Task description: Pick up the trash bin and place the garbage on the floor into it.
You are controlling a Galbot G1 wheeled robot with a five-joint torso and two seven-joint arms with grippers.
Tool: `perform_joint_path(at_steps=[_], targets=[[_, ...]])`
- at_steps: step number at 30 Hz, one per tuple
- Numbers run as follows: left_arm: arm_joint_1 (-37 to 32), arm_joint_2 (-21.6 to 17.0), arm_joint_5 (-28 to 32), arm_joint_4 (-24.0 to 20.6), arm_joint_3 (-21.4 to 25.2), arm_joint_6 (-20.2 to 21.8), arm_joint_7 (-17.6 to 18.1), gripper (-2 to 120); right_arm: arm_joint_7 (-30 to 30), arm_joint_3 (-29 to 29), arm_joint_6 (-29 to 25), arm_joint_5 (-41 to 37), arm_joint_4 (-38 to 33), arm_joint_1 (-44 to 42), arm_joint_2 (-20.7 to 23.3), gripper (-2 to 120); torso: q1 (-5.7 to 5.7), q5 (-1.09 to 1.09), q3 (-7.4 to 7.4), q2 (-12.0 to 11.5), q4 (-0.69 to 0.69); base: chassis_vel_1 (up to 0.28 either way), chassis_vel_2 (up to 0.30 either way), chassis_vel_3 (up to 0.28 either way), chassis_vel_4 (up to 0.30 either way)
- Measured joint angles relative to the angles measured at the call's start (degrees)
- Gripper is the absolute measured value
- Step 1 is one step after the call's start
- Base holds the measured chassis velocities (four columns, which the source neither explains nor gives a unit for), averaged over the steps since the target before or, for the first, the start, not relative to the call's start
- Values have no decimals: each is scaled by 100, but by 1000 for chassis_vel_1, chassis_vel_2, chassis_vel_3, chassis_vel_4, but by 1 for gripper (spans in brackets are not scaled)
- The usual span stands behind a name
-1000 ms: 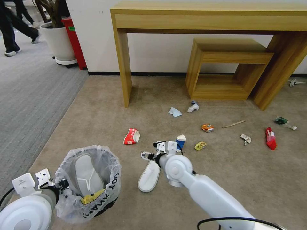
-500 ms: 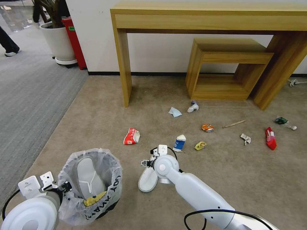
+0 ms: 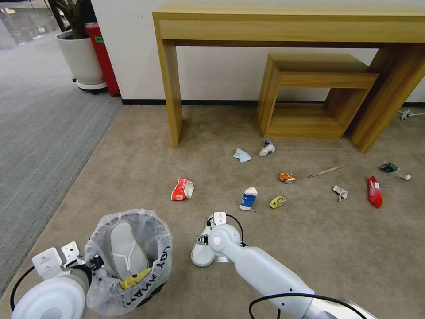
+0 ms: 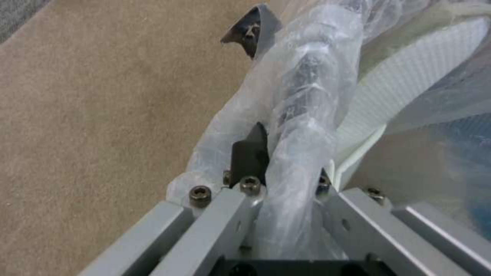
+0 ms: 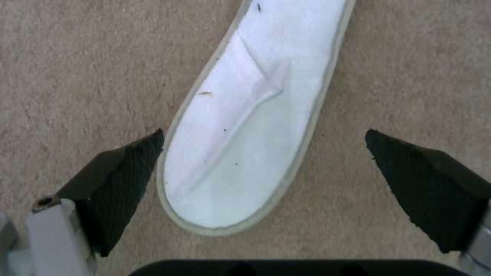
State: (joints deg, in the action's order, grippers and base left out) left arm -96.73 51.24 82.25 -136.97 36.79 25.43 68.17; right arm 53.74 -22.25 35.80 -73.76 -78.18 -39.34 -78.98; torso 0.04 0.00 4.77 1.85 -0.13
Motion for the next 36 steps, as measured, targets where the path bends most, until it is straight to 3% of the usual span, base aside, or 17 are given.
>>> perform_joint_path(at_steps=[10,21,36], targets=[[61,7,-9,37,-68,-58,-18,1,-283,25,-147,335,475,-31,-249,100,0,0,0,0,0,0,0,0,0],[58,46,-58,73,-155,-80,-40,1,-866,156,-415,1027,1452,-15,-835,100,0,0,0,0,0,0,0,0,0],[19,66,-113,39,-197,-88,-64,1,-1172,212,-565,1313,1917,19,-1017,97,0,0,0,0,0,0,0,0,0]])
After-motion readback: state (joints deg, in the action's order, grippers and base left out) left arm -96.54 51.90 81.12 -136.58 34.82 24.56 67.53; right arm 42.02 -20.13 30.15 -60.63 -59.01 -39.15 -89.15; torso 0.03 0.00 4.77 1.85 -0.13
